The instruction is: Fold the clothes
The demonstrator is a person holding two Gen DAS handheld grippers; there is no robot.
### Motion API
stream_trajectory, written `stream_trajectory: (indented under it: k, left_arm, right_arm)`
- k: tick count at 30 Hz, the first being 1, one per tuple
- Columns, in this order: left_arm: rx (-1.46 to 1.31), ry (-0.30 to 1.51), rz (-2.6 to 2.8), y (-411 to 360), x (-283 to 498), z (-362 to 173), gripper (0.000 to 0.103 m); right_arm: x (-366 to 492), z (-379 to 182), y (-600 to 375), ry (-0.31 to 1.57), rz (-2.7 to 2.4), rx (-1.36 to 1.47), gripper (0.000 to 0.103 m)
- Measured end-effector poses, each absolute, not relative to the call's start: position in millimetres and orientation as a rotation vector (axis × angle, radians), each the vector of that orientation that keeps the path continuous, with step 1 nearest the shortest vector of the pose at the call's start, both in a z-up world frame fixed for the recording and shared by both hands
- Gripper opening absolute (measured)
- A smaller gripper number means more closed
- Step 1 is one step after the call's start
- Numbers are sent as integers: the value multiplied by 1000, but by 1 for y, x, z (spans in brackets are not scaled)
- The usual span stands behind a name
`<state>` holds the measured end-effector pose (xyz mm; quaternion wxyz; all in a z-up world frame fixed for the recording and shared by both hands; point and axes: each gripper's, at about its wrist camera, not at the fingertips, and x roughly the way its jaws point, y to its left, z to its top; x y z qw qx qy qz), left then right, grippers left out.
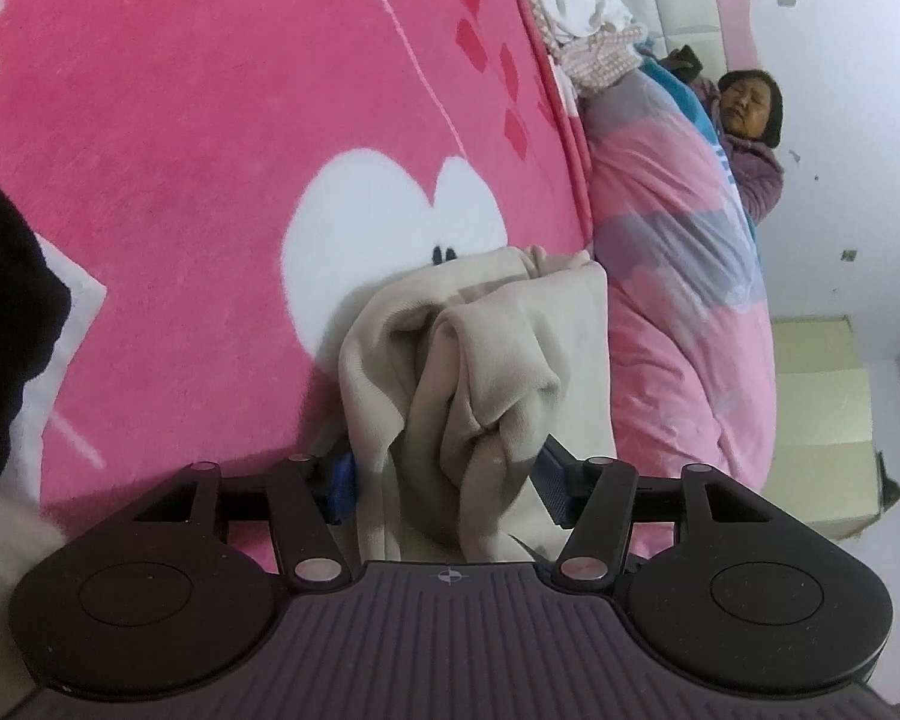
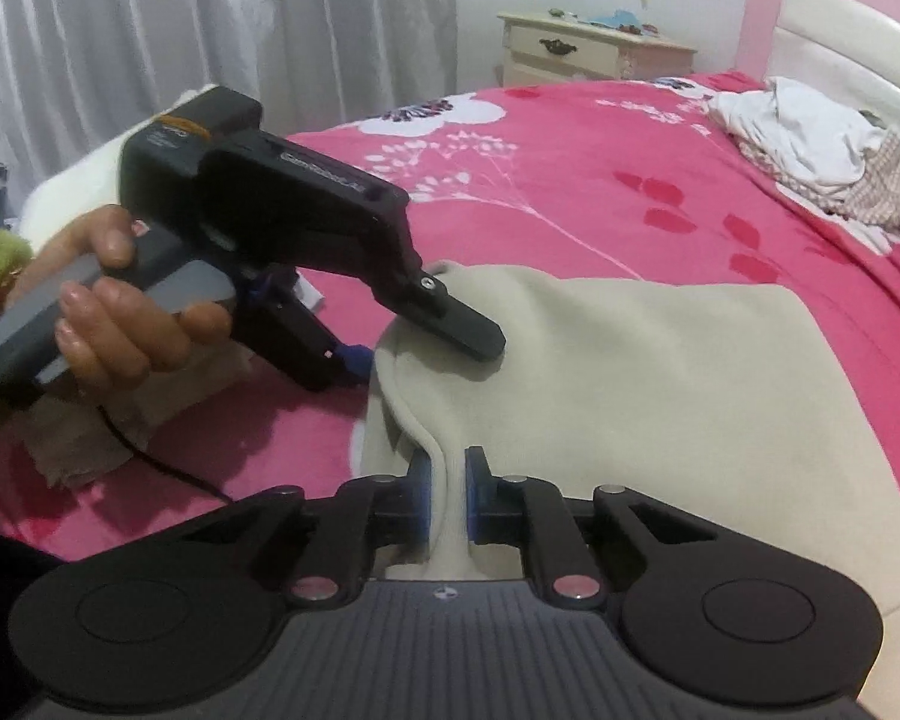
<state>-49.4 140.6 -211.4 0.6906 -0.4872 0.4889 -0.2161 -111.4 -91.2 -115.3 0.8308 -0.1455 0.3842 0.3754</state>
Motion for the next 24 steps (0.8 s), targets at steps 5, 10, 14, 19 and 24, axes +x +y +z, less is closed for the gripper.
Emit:
stream_trajectory:
  k: [5, 10, 14, 19, 24]
  left_arm:
    - [-1025, 1103, -463, 135, -51, -211, 57]
    - [-889, 1085, -432, 124, -54, -196, 55]
    - [-706, 1098, -358, 106, -54, -178, 52]
    - [-454, 1104, -248, 70, -56, -158, 55]
    - [-310, 1101, -169, 48, -56, -149, 56]
  right_arm:
    - [-120, -135, -83, 816, 813, -368, 15]
    - [-135, -127, -89, 741, 844, -393, 26]
    - [-136, -96, -139, 681, 804, -177, 26]
    - [-127, -122, -188, 796, 642, -113, 26]
    - [-144, -115, -195, 720, 653, -137, 25]
